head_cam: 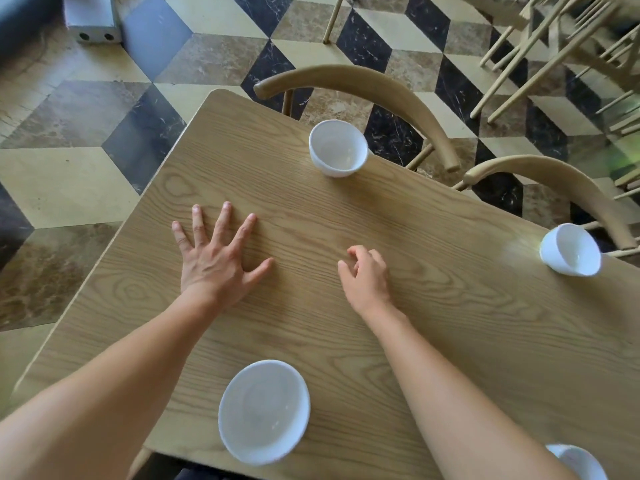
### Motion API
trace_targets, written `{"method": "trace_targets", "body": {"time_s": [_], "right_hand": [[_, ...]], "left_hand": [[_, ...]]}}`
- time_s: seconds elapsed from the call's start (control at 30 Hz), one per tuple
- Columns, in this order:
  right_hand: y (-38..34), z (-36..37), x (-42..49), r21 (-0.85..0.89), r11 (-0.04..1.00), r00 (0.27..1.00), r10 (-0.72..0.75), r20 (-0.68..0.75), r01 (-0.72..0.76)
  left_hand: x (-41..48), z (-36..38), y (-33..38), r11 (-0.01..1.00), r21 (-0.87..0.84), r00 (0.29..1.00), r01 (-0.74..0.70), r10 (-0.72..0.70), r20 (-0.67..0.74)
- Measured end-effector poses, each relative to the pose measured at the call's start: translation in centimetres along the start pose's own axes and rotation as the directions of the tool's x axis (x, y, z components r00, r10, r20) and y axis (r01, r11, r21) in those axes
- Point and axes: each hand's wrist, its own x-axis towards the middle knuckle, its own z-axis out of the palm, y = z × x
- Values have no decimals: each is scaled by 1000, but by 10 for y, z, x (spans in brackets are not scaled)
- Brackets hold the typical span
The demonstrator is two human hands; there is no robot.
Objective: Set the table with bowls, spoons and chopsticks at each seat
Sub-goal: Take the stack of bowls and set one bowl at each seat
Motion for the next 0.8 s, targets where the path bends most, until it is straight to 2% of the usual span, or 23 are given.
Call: {"method": "trace_targets", "body": {"time_s": [0.1, 0.23, 0.33, 0.43, 0.53, 0.67, 0.8], "right_hand": [[15, 6, -30, -42, 999, 1000, 2, 2, -2], [22, 9, -64, -153, 988, 999, 16, 44, -9], [23, 5, -99, -300, 954, 990, 55, 127, -15], [26, -12, -139, -365, 931, 982, 93, 162, -28], [26, -41, -179, -363, 927, 983, 145, 117, -93], [10, -82, -249, -299, 936, 981, 193, -4, -185], [-5, -111, -334, -233, 953, 979, 168, -114, -191]], "left_hand": [[2, -3, 1, 1000, 23, 999, 1, -1, 39], [-6, -16, 1, 999, 42, 986, -8, 1, 166], [-33, -32, 1, 993, 92, 959, -73, 44, 281], [-58, -59, 2, 989, 94, 946, -116, 82, 314], [-90, -89, 16, 992, 28, 946, -125, 110, 306], [-159, -128, 41, 958, 34, 928, -286, 268, 261], [-232, -165, 59, 902, 78, 895, -424, 404, 190]]}}
